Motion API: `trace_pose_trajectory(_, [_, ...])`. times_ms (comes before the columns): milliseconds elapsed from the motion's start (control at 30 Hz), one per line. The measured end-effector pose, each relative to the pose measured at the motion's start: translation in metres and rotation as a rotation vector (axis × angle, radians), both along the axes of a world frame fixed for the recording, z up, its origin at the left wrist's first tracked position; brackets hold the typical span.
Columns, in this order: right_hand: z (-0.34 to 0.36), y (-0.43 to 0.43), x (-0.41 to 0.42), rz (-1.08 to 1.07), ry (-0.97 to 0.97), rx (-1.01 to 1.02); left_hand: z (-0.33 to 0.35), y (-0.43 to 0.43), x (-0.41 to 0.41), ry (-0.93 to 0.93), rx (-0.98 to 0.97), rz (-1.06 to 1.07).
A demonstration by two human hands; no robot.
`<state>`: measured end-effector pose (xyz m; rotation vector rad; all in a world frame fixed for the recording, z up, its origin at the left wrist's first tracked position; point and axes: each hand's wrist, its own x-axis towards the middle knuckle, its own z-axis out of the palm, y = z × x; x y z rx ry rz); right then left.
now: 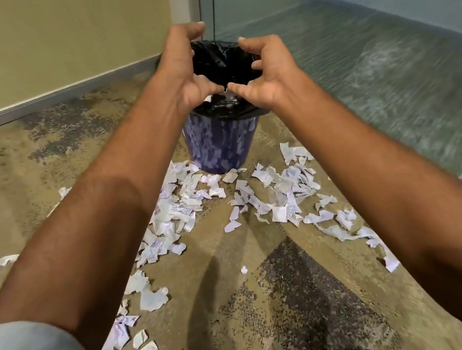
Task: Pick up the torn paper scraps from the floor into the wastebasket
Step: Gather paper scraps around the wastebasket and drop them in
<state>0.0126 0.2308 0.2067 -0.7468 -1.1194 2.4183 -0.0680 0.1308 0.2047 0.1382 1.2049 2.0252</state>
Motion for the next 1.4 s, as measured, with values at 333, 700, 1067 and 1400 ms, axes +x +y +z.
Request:
trace_pose_trajectory(333, [-0.037,0.014,0.017,0.058,0.041,-0.016,-0.013,-0.004,0.009,0.178,-0.12,-0.001])
trace_pose_trajectory(700, [-0.138,-0.013,0.093,0.172,-0.231,0.274,-0.085,-0.022,0.058,0.373,-0.436,-0.387])
trace_pose_trajectory(1067, [-0.267,-0.062,0.168,0.639,-0.69,0.988,-0.21,-0.053,0.084,0.401,-0.812,-0.458])
trace_pose_trajectory(1400, [-0.301,-0.097,0.186,0.685,-0.599,1.864,-0.262,-0.062,0.092,0.721,-1.072,-0.415])
